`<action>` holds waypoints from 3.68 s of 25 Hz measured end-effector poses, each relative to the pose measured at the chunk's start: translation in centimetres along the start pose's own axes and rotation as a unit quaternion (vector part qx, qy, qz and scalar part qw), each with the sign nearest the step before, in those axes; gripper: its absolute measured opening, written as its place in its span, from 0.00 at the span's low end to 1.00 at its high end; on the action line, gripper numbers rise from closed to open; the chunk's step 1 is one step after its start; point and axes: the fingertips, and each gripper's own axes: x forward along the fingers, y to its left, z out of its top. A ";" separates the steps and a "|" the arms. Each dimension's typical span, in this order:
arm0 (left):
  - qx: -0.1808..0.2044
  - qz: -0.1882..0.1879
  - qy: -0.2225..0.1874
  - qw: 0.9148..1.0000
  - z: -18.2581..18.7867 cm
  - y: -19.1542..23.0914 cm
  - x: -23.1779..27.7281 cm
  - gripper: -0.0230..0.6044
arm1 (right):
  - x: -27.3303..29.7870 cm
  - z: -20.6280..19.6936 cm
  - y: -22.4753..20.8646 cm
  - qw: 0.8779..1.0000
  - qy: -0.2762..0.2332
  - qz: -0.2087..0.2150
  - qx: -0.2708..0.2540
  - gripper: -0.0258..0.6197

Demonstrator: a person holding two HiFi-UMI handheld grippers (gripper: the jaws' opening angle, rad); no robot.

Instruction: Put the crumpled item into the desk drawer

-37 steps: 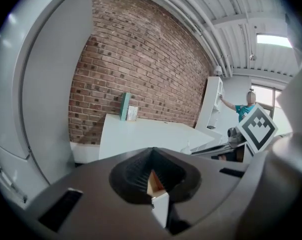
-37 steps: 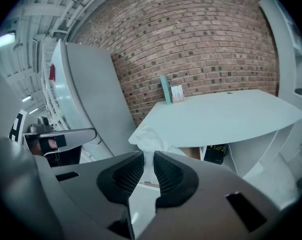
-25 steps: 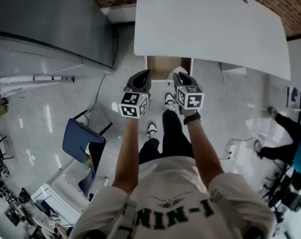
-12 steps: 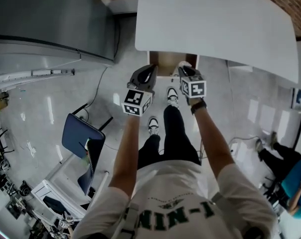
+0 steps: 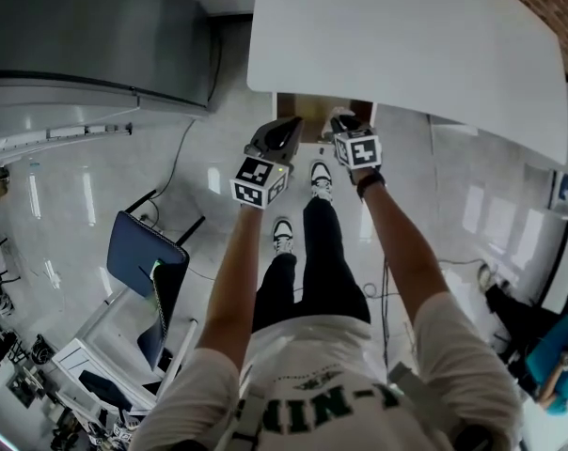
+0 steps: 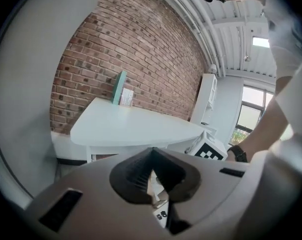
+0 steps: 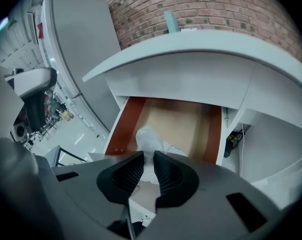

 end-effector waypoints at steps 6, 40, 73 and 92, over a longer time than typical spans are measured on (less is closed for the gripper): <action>-0.011 -0.006 0.003 1.000 -1.6 0.2 1.8 0.03 | 2.3 -0.7 -1.1 1.000 0.009 0.003 -0.001 0.12; -0.017 0.025 0.018 0.999 -1.0 -1.1 -2.9 0.03 | -5.8 1.6 0.8 0.997 -0.061 0.008 0.047 0.29; 0.039 0.076 -0.062 0.994 14.8 -9.3 -17.0 0.03 | -34.9 8.2 5.8 0.955 -0.280 -0.067 0.075 0.20; 0.081 0.106 -0.119 0.984 20.9 -9.8 -23.7 0.03 | -42.4 12.7 10.7 0.924 -0.372 -0.076 0.043 0.10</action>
